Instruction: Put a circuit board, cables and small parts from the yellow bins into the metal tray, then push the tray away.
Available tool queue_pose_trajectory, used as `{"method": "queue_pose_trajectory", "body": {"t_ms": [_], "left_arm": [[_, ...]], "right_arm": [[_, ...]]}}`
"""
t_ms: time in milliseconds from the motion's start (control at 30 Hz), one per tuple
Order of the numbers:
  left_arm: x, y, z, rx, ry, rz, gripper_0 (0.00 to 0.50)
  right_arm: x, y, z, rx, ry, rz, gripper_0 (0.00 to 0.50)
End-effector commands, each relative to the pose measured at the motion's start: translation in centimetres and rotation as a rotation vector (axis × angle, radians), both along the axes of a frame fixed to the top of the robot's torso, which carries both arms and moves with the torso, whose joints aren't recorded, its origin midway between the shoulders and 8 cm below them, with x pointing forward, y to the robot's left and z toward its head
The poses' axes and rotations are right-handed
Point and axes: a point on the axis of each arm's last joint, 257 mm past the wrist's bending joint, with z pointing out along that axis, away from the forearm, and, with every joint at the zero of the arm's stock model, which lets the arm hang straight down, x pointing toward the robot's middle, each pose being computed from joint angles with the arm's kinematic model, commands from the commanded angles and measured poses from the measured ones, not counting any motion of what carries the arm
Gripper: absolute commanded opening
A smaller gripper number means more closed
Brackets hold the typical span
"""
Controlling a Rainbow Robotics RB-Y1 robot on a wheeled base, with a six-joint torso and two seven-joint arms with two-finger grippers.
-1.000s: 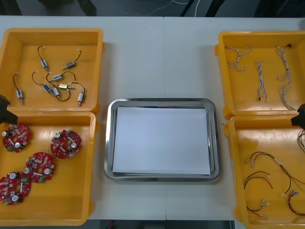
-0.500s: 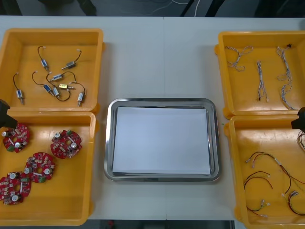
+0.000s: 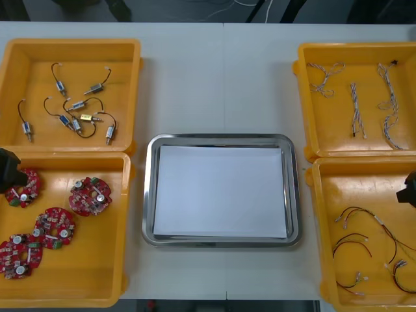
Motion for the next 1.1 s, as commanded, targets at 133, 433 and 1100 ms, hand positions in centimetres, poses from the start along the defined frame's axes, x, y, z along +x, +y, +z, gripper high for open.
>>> {"method": "queue_pose_trajectory", "body": {"t_ms": [133, 433, 1100], "left_arm": [[-0.8, -1.1, -2.3, 0.004, -0.040, -0.085, 0.500], [-1.6, -1.7, -4.8, -0.034, -0.077, -0.127, 0.500], [-4.1, -2.0, -10.3, 0.018, -0.097, -0.260, 0.500]], "right_arm": [[-2.8, -1.2, -0.9, -0.059, 0.022, 0.044, 0.500], [-3.0, -0.5, -2.3, -0.038, 0.004, 0.100, 0.500], [-1.0, 0.1, -3.8, -0.162, -0.151, 0.398, 0.500]]}}
